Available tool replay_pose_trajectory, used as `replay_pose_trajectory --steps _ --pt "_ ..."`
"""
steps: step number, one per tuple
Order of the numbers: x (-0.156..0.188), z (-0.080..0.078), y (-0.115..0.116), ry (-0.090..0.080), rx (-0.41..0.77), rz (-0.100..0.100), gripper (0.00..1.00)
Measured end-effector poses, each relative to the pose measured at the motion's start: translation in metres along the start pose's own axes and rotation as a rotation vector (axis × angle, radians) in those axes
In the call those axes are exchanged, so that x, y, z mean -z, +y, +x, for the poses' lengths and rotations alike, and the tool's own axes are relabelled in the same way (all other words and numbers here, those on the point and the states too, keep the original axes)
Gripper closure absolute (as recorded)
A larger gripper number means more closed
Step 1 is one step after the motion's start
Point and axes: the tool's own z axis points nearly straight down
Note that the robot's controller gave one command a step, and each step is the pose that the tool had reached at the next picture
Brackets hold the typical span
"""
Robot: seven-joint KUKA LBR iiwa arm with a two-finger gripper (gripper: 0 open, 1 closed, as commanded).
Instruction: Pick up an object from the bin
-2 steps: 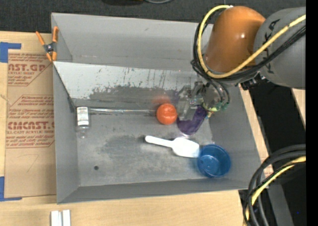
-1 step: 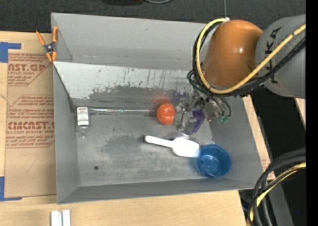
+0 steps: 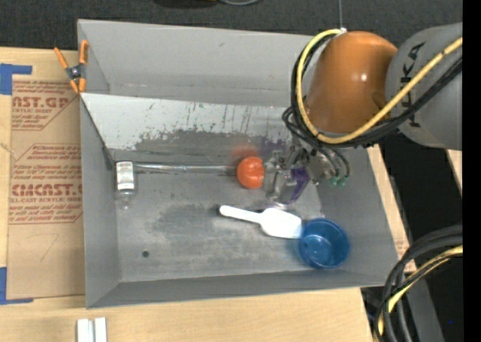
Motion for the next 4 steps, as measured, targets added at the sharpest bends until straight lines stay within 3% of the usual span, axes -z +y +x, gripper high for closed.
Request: replay_pose_trajectory --steps 1,2,3,4 --pt "-0.007 -0.005 -0.001 -0.007 0.000 0.001 1.00" --pt "-0.027 0.001 -0.008 -0.001 0.177 0.000 1.00" --pt "-0.074 0.026 0.018 -0.012 0.139 0.001 1.00" --pt "-0.082 0.029 0.024 -0.001 0.148 -0.002 1.00"
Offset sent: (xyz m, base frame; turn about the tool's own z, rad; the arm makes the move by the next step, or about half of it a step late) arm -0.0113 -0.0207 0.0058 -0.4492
